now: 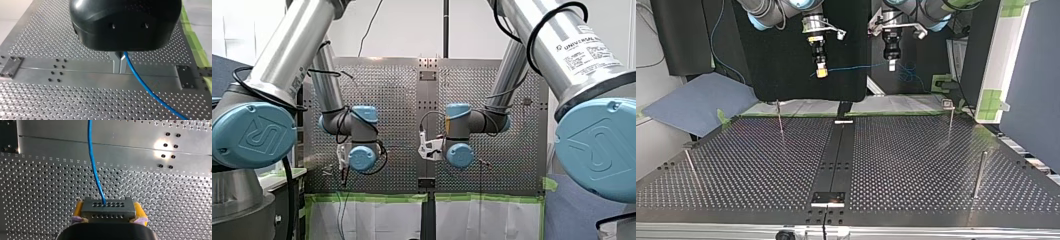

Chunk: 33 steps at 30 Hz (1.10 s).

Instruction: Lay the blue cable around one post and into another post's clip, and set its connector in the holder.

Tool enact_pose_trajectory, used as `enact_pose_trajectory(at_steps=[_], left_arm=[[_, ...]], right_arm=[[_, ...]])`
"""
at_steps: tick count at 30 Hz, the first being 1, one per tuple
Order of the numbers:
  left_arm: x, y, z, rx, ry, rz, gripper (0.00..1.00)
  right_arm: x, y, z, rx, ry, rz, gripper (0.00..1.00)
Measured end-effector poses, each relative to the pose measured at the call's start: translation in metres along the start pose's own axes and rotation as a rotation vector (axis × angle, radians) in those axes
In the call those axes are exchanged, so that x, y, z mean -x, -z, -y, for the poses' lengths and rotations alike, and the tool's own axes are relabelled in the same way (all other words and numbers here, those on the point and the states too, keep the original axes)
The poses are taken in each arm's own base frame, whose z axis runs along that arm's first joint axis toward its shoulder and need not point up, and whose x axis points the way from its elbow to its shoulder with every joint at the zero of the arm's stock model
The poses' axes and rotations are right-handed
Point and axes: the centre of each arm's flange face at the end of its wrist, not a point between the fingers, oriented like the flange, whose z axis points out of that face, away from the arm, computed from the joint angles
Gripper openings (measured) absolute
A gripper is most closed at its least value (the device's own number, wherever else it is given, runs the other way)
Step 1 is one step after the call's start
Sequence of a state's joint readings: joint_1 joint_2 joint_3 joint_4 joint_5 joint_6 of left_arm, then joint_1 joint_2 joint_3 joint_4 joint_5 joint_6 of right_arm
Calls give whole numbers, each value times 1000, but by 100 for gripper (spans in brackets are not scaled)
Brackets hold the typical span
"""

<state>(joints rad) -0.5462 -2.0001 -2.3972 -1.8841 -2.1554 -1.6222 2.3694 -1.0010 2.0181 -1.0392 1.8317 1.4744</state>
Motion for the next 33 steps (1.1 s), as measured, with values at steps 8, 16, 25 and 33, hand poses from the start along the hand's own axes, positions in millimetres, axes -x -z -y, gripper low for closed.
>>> enact_pose_trajectory(at_steps=[8,16,25,33], left_arm=[[-21,3,-4,4,-16,-20,1],[-27,5,-5,5,-25,-33,1],[-28,5,-5,5,-25,-34,1],[-28,5,-5,5,-25,-34,1]], right_arm=[[26,4,4,-15,21,78,0],[47,9,5,-19,34,124,0],[48,10,5,-20,34,126,0],[48,10,5,-20,34,127,0]])
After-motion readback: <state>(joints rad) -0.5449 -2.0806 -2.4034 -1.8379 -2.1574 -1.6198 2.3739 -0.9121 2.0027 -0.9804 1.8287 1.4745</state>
